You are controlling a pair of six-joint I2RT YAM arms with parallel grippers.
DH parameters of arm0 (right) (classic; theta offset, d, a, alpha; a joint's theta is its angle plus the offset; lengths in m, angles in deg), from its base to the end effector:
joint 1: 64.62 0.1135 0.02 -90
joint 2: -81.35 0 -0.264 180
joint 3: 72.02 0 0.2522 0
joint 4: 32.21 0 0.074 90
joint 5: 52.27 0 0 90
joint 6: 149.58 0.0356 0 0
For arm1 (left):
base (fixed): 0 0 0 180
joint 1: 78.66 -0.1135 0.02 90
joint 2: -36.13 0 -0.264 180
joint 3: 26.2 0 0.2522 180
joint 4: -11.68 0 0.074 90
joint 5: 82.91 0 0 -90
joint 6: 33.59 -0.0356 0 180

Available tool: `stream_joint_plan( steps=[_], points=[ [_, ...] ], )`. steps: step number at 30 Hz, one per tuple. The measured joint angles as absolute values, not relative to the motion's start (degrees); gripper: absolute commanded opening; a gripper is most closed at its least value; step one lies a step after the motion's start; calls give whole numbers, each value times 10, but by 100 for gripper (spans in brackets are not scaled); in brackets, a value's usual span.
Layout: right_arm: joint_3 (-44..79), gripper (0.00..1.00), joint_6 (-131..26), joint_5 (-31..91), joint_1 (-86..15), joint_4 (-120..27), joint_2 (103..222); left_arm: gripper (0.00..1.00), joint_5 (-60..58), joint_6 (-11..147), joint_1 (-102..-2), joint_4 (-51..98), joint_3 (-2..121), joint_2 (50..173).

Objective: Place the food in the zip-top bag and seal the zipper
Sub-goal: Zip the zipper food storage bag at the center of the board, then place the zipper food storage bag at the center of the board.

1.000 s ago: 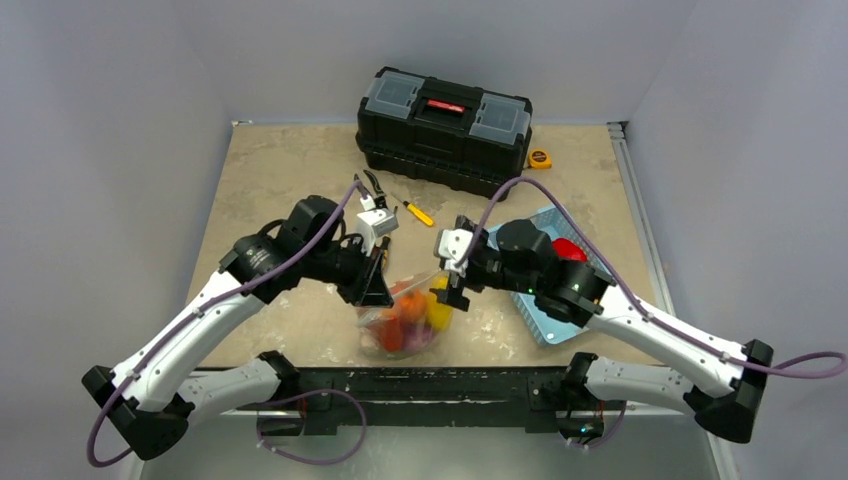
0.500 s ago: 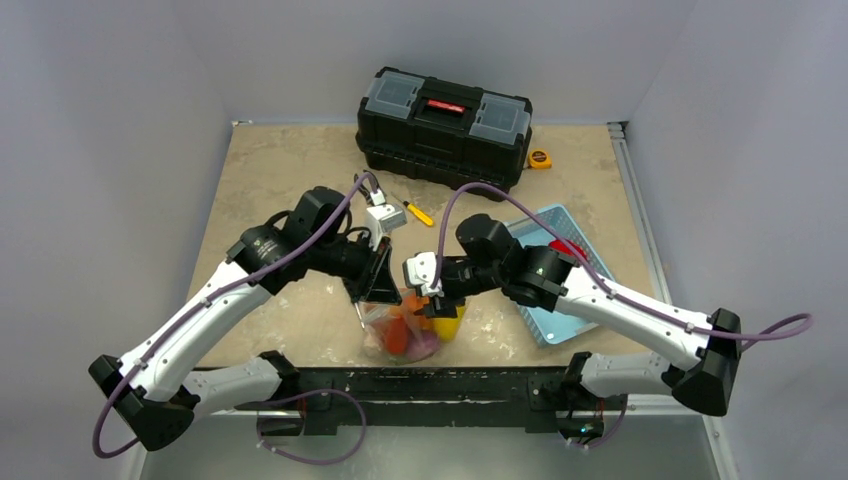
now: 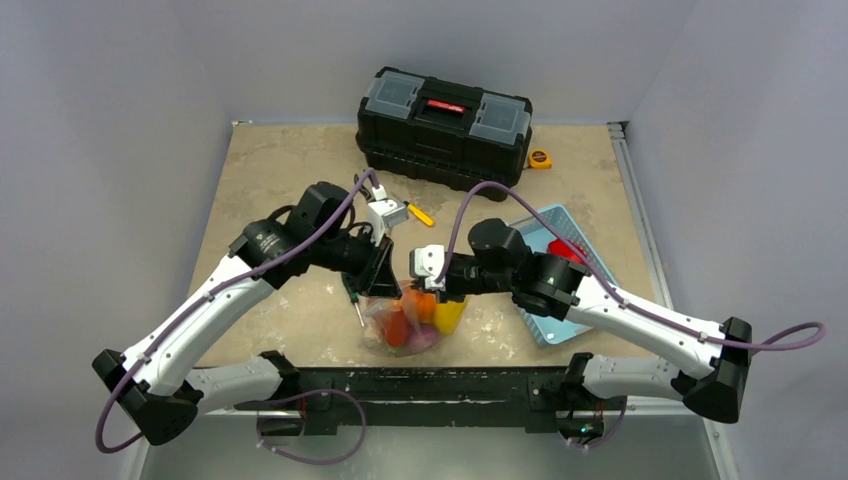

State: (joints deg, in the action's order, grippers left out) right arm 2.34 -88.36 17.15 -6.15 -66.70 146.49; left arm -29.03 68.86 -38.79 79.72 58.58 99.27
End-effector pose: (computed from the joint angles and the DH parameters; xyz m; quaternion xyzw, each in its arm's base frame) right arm 0.1227 0.2239 0.3476 -0.6426 0.5356 0.2808 0.4705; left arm 0.1447 -0.1482 0.3676 0.3211 0.8303 -0.4140 0.1900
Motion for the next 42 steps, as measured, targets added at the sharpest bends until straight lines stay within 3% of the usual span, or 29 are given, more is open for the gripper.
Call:
stream_joint_plan(
  steps=[11,17,18,23,26,34,42],
  points=[
    [-57,0,-857,368,-53,-610,1446,0,-225,675,-388,834,600,990],
    [-65,0,-844,403,-50,-605,1430,0,-195,672,-388,844,600,963],
    [-65,0,-843,403,-50,-604,1426,3,-192,672,-388,844,600,959],
    [-60,0,-837,401,-52,-610,1427,50,-166,681,-388,855,601,946],
    [-48,0,-832,408,-62,-625,1444,70,-119,702,-388,884,602,933],
    [-42,0,-808,403,-65,-627,1470,76,93,767,-388,941,627,840],
    [-17,0,-763,353,-59,-609,1541,76,173,794,-388,945,631,708]
  ],
)
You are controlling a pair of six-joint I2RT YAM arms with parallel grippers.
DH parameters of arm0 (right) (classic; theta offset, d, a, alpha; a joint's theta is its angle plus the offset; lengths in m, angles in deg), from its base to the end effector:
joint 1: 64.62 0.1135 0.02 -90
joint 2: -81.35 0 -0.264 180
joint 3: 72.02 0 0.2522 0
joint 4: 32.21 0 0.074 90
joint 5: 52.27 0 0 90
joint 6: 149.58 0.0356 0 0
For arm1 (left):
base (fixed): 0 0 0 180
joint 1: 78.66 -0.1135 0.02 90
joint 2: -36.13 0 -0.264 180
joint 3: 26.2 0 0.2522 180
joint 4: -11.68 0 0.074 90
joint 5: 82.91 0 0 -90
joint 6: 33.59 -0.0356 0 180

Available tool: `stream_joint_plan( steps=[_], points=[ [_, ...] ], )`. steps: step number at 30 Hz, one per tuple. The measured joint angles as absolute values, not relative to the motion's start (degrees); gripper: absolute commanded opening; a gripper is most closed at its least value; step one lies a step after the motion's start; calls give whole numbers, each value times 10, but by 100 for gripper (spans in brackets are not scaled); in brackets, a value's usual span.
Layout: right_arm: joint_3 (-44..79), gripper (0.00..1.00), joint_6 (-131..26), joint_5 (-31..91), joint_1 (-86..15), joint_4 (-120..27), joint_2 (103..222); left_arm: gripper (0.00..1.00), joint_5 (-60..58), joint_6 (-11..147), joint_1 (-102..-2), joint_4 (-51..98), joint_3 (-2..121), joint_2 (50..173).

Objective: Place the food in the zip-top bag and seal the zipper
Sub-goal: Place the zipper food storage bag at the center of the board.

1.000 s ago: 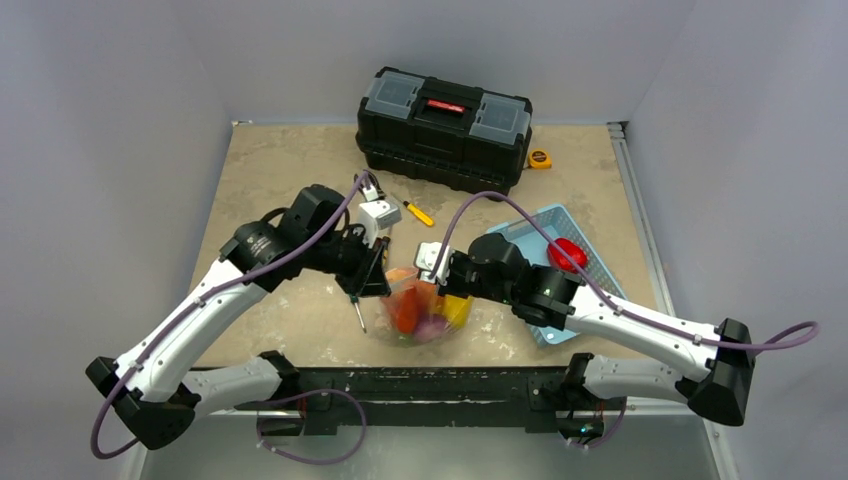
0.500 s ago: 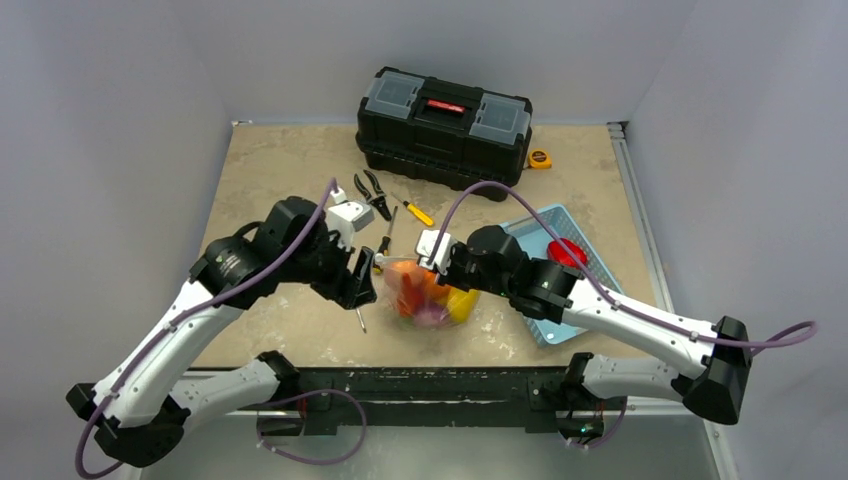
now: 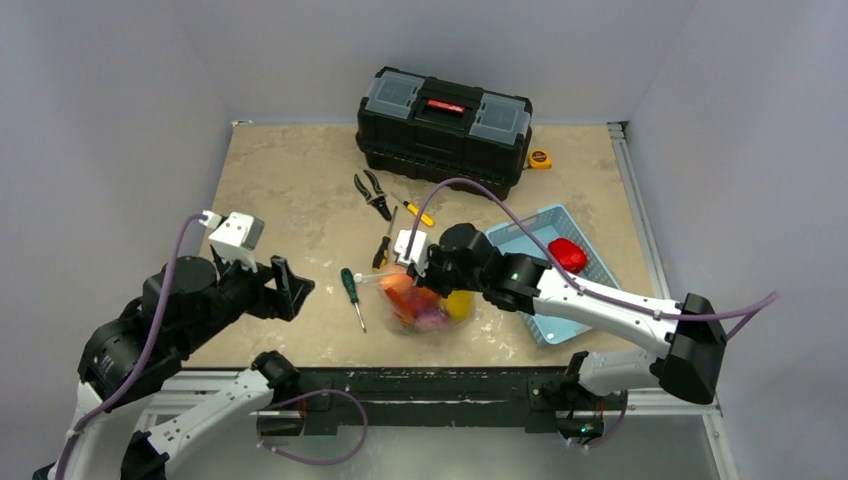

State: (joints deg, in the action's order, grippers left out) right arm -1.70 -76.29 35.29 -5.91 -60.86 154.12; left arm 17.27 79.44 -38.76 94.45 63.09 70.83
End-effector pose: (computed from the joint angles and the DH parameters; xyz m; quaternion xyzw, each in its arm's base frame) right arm 0.1481 0.2465 0.2983 -0.5408 0.6823 0.1935 0.4523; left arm 0.0387 -0.0242 0.4178 0.0803 0.8520 -0.2022 0.4762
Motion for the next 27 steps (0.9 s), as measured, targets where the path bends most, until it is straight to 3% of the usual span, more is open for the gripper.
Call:
stream_joint_plan(
  steps=[9,17,22,27],
  points=[
    [-10,0,-720,302,36,-606,1531,76,213,799,-388,945,628,683],
    [34,0,-591,232,87,-615,1476,76,238,799,-388,944,618,676],
    [31,0,-523,312,96,-610,1453,76,245,801,-388,941,618,671],
    [18,0,-512,410,28,-592,1535,76,245,814,-388,942,618,668]
  ],
)
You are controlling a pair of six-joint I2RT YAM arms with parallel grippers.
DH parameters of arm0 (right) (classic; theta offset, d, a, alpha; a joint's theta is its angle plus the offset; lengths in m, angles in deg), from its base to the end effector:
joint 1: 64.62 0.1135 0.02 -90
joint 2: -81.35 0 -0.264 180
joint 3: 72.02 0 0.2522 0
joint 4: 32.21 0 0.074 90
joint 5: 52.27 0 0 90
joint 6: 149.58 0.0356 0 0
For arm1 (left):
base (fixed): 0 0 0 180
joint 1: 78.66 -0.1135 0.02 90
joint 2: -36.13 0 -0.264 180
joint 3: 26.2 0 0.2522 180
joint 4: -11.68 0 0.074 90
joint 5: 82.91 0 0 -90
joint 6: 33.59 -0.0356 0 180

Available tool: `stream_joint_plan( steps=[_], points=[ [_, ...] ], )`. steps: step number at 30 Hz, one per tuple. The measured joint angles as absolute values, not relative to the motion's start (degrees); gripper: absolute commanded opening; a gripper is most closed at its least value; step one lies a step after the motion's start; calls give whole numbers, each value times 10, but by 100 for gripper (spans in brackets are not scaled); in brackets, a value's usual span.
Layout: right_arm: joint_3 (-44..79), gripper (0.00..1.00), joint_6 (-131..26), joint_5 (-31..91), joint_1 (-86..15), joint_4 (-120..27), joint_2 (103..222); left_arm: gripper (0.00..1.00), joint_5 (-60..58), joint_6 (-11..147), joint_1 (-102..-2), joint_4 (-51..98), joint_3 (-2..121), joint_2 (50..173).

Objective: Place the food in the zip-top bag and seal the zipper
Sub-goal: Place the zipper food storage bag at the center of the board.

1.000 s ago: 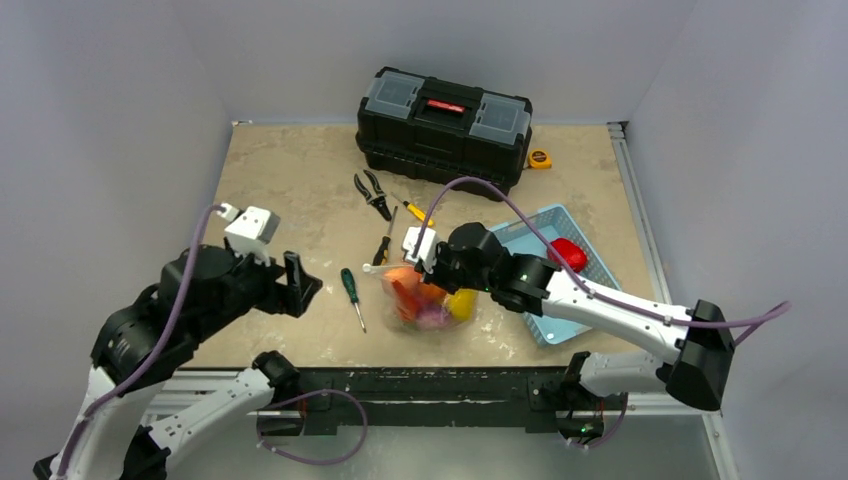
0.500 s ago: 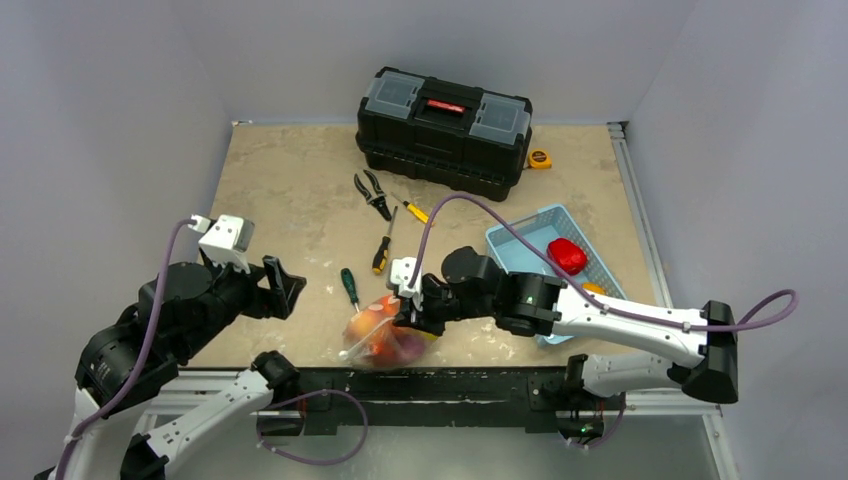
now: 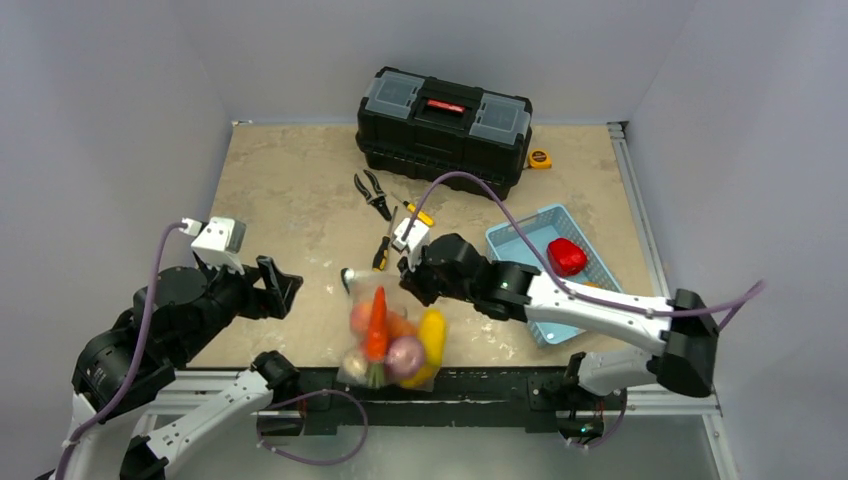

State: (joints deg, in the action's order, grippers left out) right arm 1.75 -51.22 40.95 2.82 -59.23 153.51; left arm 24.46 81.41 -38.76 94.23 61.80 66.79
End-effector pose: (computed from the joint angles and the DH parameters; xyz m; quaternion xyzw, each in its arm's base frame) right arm 0.1132 0.2672 0.3249 -0.4035 0.7425 0.3093 0.4360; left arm 0.0273 -0.0090 0.4145 0.0280 0.8381 -0.1766 0.5153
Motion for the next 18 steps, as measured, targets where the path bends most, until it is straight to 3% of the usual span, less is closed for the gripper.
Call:
stream_joint_plan(
  steps=[8,15,18],
  points=[
    [-40,0,-548,526,-95,-569,1707,76,244,830,-388,962,621,654],
    [-43,0,-567,563,-110,-548,1732,76,245,839,-388,977,623,631],
    [-43,18,-568,564,-111,-545,1732,76,246,841,-388,979,623,631]
  ],
)
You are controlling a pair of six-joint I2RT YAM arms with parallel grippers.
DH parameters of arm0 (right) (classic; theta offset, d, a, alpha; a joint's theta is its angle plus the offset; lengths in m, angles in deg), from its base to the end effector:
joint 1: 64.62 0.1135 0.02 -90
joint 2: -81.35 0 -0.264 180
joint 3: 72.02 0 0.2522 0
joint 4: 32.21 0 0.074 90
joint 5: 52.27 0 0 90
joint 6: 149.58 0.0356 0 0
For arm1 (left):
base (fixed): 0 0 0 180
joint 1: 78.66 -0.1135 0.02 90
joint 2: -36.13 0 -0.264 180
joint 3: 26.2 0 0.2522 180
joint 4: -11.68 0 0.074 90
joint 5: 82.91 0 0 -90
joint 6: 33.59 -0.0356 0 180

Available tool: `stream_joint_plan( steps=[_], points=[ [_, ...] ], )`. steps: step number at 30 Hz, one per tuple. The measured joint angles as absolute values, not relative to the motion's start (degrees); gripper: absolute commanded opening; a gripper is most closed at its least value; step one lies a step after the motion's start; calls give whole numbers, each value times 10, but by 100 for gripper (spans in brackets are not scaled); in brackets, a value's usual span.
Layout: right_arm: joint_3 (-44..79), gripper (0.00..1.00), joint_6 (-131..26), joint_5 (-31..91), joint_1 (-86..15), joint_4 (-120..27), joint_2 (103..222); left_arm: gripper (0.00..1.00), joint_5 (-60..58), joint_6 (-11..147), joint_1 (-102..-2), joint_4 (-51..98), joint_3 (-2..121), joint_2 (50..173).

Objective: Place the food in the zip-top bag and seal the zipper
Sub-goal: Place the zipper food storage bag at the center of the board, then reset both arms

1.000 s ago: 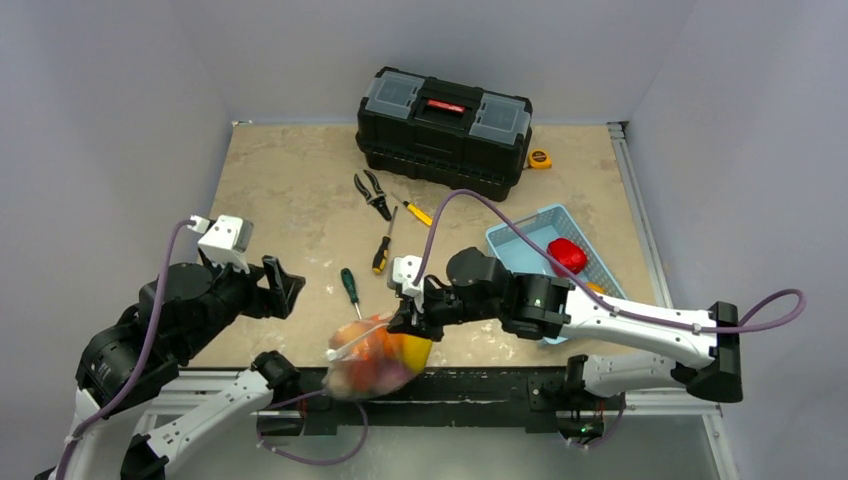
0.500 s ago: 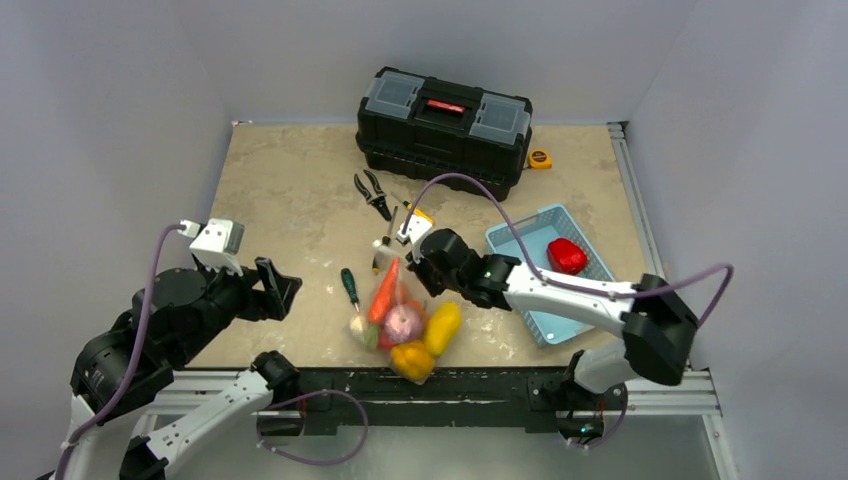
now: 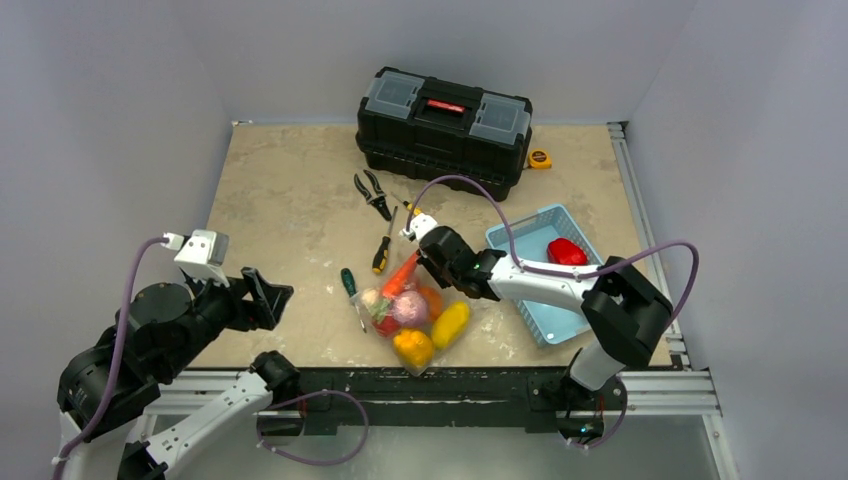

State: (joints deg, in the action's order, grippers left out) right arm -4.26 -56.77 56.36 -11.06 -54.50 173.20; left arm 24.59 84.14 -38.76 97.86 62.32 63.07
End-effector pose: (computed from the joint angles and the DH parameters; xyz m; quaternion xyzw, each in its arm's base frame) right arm 0.2070 0.2612 0.1964 -0.3383 0.8536 0.0407 0.3941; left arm 0.0090 0.0064 0.4100 0.0064 0.8357 -0.1908 0.5149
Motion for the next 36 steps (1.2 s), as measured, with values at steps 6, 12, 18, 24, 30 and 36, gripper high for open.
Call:
stream_joint_plan(
  steps=[6,12,18,24,30,36],
  points=[
    [-43,55,-568,559,-113,-558,1704,76,247,844,-388,981,623,631],
    [-30,95,-570,532,-119,-598,1582,76,248,849,-388,998,631,636],
    [13,99,-568,529,-122,-646,1444,77,258,854,-388,1006,636,634],
    [70,99,-520,577,-122,-718,1329,77,278,854,-388,1010,669,633],
    [98,99,-507,638,-122,-766,1201,77,322,851,-388,996,699,612],
    [129,99,-503,724,-123,-773,1123,77,363,827,-388,942,698,542]
  ],
)
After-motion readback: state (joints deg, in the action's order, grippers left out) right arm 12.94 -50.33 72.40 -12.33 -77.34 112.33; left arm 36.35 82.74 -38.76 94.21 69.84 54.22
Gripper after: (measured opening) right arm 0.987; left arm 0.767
